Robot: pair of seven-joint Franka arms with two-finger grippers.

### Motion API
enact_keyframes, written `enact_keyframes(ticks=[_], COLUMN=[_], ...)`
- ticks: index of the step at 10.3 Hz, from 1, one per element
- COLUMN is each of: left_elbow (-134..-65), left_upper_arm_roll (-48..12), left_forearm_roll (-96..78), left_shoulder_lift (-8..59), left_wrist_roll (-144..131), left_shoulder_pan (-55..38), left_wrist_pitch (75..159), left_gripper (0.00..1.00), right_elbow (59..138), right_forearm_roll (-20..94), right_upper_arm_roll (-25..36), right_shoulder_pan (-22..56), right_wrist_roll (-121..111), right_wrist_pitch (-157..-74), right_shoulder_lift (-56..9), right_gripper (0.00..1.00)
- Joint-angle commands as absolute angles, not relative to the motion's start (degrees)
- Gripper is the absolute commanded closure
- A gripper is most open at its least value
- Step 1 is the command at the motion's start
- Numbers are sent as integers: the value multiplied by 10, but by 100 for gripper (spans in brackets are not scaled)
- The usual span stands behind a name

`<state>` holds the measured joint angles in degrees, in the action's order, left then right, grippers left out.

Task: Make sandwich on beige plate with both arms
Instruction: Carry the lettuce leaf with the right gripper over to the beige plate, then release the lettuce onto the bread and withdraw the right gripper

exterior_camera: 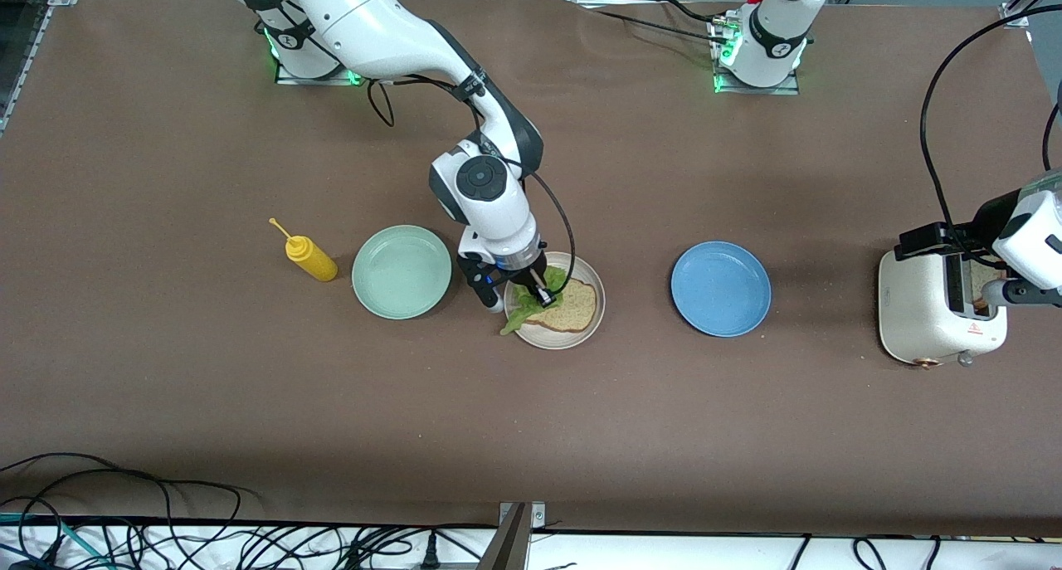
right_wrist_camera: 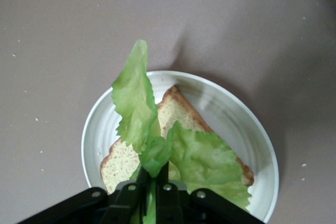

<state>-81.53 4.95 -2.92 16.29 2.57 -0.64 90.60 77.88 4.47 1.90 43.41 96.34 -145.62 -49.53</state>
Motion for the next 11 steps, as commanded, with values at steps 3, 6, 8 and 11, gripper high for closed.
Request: enact_keyframes(ticks=[3, 6, 8, 11], left_elbow=[-816, -816, -816, -816], left_upper_arm_roll=[47, 46, 46, 46], left_forearm_roll=[-14, -14, -14, -14], left_shoulder_lift=[161, 161, 161, 161], left_wrist_roll=[32, 32, 32, 36], left_shoulder_pan=[-4, -4, -4, -4], left_wrist_pitch=[903, 903, 903, 903], left_gripper=[0, 0, 0, 0], right_elbow=[753, 753, 753, 758], right_forearm_roll=[54, 52, 46, 45], right_upper_arm_roll=[25, 29, 30, 82], right_shoulder_pan=[433, 411, 399, 396], right_wrist_roll=[967, 898, 822, 689], right_wrist_pitch=[-1448, -1357, -1308, -1195], right_shoulder_lift=[-495, -456, -435, -396], right_gripper=[0, 0, 0, 0])
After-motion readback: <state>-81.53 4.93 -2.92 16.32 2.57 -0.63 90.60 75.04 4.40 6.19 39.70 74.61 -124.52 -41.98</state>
